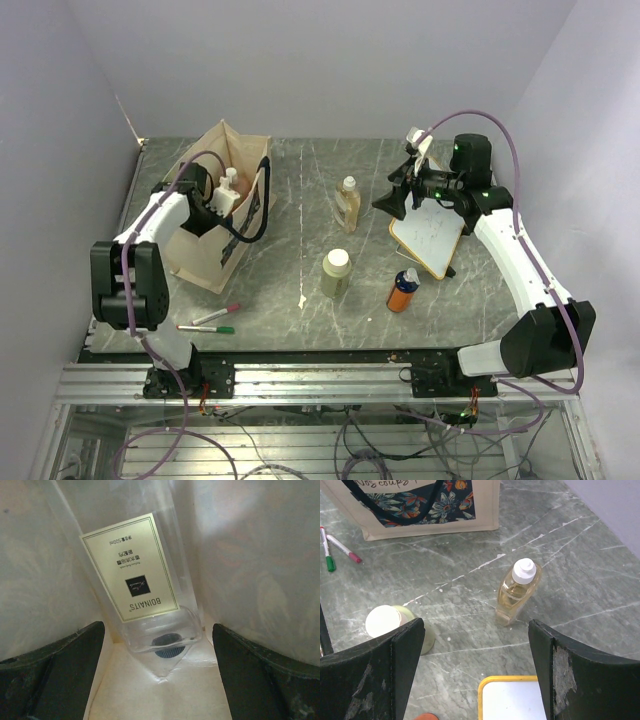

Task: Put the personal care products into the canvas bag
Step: Pick up the care product from the canvas bag, then adjust the care product.

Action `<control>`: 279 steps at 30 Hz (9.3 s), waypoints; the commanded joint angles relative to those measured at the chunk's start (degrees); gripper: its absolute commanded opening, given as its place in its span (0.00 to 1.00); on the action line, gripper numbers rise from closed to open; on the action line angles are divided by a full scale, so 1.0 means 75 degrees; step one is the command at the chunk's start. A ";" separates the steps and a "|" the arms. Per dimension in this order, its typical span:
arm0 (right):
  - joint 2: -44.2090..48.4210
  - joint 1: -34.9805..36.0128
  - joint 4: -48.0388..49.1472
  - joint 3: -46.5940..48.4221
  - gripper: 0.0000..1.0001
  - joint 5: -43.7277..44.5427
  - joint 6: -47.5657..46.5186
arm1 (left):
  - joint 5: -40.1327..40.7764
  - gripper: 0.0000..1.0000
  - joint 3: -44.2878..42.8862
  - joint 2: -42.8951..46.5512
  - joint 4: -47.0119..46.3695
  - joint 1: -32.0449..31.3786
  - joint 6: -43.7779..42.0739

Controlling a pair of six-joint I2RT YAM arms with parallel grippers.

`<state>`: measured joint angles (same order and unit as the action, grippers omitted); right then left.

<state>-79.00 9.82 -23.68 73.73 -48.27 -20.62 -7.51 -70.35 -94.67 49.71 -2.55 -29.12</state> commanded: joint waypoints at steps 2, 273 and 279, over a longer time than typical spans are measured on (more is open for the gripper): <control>0.0025 0.0014 0.0181 -0.0131 0.85 -0.0068 -0.0101 | 0.0309 0.99 0.0460 -0.0397 -0.0762 0.0041 -0.0064; -0.1064 0.0249 0.7072 -0.1529 1.00 -0.1967 0.8404 | -0.4599 0.07 -0.1107 0.2705 -0.3748 -0.3025 -0.0220; -0.0978 0.0200 0.6414 -0.1229 1.00 -0.1939 0.7880 | -0.4030 0.07 -0.1151 0.2639 -0.3052 -0.3023 -0.0806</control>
<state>-88.49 11.90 27.49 62.02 -63.37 42.68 -38.52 -77.14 -77.73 29.76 -25.52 -31.40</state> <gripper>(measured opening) 0.996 0.575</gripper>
